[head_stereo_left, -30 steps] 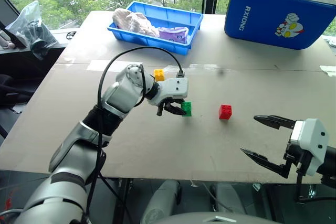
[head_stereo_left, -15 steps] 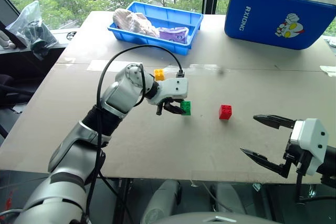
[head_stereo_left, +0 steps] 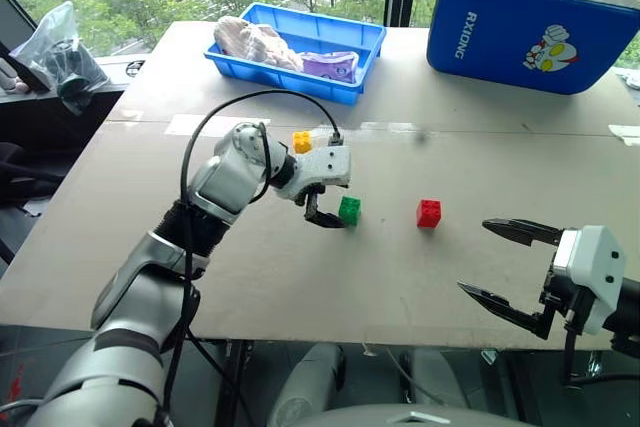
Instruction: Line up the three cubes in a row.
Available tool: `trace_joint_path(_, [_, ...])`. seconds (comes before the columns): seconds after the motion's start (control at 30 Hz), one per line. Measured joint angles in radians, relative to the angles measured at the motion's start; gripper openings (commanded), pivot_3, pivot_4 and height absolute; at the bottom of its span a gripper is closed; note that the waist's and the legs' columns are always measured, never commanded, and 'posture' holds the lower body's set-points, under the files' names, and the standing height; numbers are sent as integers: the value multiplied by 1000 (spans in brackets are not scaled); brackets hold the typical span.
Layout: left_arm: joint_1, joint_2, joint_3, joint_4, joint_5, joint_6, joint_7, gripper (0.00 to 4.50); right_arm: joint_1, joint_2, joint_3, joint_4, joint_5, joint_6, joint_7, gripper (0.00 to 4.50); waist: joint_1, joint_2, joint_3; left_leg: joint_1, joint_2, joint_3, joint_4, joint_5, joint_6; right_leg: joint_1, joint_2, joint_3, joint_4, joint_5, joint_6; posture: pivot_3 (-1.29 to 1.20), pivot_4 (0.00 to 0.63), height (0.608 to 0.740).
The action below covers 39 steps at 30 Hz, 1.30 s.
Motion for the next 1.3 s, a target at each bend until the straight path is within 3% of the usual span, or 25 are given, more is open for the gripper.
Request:
trace_joint_path(0.17, [5, 49, 92, 5, -53, 22, -10, 4454, -20, 4, 28, 10, -7, -2, -1, 4500, 7, 0, 0, 1, 0, 0, 0, 0, 0, 1, 0, 0, 0, 0, 0, 0, 150, 740])
trace_joint_path(0.5, [35, 21, 94, 45, -84, 23, 8, 4454, -50, 6, 49, 19, -16, -6, 4, 4500, 5, 0, 0, 1, 0, 0, 0, 0, 0, 1, 0, 1, 0, 0, 0, 0, 150, 740])
trace_joint_path(1.03, [34, -109, -41, 88, 27, -116, 47, 4454, -38, 6, 59, 20, -18, -1, -3, 4500, 6, 0, 0, 1, 0, 1, 0, 0, 0, 1, 0, 1, 0, 0, 0, 0, 150, 740])
trace_joint_path(1.3, [31, -127, -38, 72, 43, -53, 95, 4454, -26, 10, 57, 5, -18, 0, -15, 4500, 6, 0, 0, 1, 0, 1, 0, 0, 0, 1, 0, 1, 0, 0, 0, 0, 150, 740])
